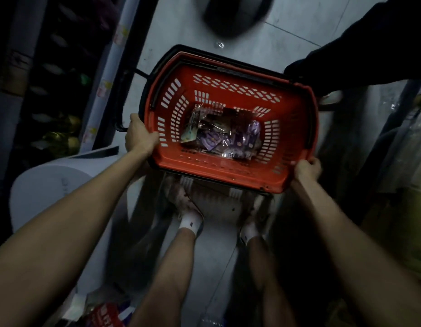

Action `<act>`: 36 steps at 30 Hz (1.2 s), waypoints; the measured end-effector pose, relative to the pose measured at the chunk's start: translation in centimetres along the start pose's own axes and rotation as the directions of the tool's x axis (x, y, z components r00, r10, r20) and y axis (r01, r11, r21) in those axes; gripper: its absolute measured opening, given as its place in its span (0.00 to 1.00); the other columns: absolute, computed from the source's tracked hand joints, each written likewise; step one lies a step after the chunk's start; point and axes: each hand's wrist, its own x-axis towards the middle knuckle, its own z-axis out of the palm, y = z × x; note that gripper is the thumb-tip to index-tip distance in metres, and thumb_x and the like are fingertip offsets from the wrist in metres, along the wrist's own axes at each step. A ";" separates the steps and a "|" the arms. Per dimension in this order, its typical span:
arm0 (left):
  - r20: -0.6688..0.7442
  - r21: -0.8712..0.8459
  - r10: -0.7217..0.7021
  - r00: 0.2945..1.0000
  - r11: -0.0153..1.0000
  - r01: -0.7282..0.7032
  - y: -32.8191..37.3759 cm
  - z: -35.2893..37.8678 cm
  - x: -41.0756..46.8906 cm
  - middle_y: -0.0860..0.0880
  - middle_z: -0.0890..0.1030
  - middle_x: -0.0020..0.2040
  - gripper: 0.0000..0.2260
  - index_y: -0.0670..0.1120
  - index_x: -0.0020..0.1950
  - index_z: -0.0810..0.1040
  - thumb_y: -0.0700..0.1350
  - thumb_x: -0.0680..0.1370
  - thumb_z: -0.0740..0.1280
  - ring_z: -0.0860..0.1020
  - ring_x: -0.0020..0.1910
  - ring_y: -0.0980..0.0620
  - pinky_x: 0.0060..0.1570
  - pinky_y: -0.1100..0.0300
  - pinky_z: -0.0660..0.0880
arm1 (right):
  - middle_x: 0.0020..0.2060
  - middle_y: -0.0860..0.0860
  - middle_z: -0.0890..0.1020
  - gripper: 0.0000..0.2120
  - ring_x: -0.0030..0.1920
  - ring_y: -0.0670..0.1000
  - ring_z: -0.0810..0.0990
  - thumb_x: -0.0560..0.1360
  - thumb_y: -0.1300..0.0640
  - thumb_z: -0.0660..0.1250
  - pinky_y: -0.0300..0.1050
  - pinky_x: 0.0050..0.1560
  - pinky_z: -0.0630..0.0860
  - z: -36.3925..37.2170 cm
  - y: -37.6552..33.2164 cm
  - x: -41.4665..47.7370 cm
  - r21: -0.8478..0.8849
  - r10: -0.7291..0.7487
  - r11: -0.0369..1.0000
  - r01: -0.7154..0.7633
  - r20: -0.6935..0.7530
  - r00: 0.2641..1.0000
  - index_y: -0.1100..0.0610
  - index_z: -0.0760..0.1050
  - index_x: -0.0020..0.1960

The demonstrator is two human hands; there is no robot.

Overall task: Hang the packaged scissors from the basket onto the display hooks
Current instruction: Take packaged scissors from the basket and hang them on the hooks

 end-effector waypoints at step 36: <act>0.234 0.405 0.594 0.770 0.660 -0.633 -4.9 2.0 3.9 0.45 0.78 0.55 0.16 0.46 0.63 0.77 0.53 0.80 0.62 0.78 0.52 0.44 0.48 0.50 0.76 | 0.57 0.54 0.83 0.16 0.57 0.57 0.81 0.77 0.49 0.69 0.52 0.56 0.78 22.2 4.9 -11.2 -0.387 -0.302 0.277 0.880 0.834 0.462 0.54 0.78 0.62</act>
